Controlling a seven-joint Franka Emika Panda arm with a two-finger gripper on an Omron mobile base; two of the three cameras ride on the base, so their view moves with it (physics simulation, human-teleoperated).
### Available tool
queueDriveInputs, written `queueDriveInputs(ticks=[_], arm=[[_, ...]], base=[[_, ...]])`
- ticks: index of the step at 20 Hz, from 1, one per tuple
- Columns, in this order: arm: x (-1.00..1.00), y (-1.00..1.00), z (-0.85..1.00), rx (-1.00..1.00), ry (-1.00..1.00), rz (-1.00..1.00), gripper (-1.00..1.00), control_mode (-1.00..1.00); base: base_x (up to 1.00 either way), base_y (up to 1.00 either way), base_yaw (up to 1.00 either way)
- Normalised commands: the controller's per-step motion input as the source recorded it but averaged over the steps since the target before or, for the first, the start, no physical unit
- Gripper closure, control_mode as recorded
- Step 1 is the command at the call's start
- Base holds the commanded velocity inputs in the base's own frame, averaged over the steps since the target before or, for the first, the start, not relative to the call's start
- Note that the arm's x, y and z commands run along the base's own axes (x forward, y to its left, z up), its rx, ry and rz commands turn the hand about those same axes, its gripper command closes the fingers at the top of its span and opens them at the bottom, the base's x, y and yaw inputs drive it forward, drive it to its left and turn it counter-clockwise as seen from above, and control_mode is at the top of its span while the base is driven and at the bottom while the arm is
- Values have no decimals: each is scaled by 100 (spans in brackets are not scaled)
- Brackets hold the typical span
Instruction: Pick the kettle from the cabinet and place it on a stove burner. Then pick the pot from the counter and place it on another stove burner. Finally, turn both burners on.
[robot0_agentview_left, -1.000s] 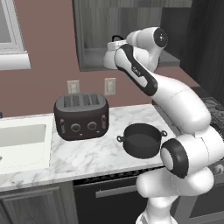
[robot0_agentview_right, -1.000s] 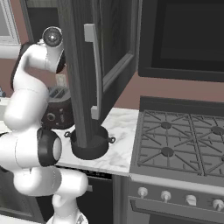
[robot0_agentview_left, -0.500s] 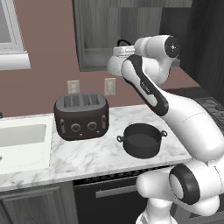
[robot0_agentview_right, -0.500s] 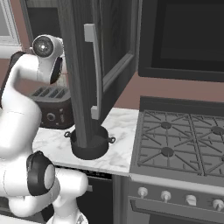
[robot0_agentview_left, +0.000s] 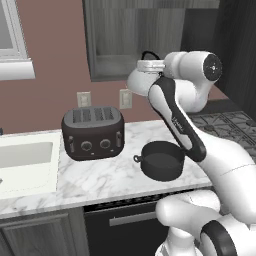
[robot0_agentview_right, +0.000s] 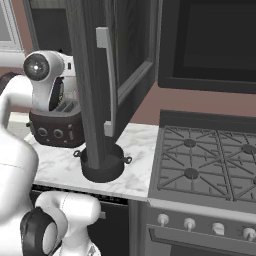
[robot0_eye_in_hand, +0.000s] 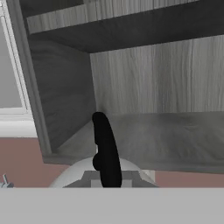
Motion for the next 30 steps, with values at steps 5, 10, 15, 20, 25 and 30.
queueDriveInputs(ticks=[5, 10, 15, 20, 25, 30], arm=[[-66, -6, 0, 6, 0, -2, 100, -100], [-66, -10, 0, 6, 0, -1, 100, -100], [-63, -6, 0, 5, 0, 0, 100, -100], [-60, -2, 0, 1, 0, 0, 100, -100], [-54, 0, 0, 0, 0, 0, 100, -100], [-53, 0, 0, 0, 0, 0, 100, -100]], base=[[0, 0, 0], [0, 0, 0], [0, 0, 0], [0, 0, 0], [0, 0, 0], [0, 0, 0]])
